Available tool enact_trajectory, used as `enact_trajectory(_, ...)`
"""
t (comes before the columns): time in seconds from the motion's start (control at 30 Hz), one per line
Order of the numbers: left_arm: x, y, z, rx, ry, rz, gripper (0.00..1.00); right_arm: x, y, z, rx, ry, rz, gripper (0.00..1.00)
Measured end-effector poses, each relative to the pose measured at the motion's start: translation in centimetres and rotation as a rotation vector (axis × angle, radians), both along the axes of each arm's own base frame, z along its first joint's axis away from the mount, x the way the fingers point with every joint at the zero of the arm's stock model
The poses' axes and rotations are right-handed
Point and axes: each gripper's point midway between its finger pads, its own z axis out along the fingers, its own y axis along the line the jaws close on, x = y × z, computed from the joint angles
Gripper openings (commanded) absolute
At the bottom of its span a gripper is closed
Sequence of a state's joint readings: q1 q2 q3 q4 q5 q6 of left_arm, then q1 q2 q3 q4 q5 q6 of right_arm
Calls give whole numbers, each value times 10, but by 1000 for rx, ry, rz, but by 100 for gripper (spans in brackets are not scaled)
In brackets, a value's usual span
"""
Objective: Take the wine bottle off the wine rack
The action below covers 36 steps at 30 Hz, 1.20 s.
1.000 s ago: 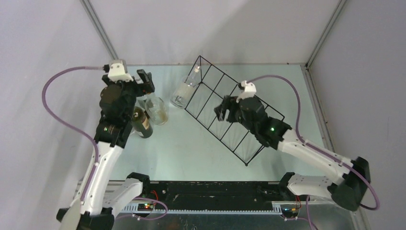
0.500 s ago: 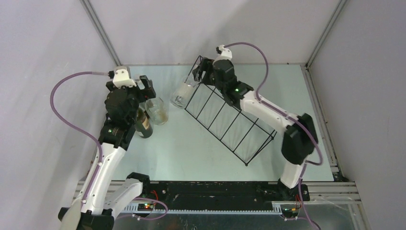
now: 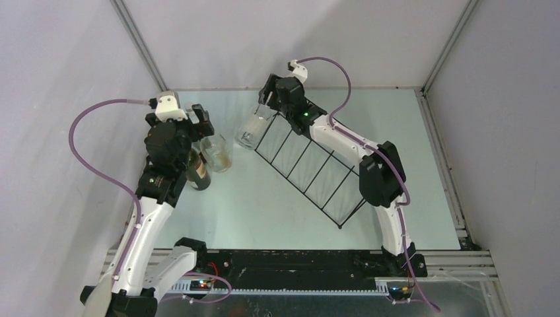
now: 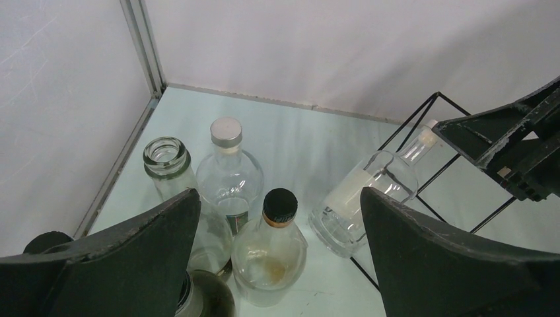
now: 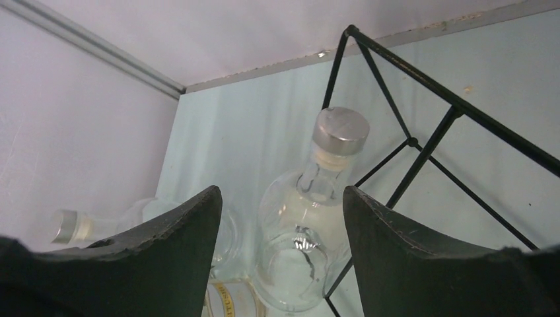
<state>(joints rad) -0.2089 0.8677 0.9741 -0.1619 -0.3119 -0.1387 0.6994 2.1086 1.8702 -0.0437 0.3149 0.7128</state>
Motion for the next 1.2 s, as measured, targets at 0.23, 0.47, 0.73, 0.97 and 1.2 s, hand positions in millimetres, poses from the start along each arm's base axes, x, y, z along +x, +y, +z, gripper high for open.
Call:
enact_trajectory(0.23, 0, 1, -1, 2, 6, 4, 98, 20, -5, -21, 17, 32, -49, 69)
enact_trajectory(0.47, -2, 2, -5, 5, 19, 11, 98, 39, -1, -47, 27, 70, -61, 67)
enact_trajectory(0.73, -24, 9, -1, 2, 20, 26, 98, 46, 8, -59, 33, 75, -49, 60)
enact_trajectory(0.97, -46, 17, -6, -22, -7, 49, 98, 52, 14, -64, 51, 71, -45, 52)
enact_trajectory(1.2, -52, 18, -29, -29, 55, 55, 98, 53, 14, -65, 47, 69, -43, 38)
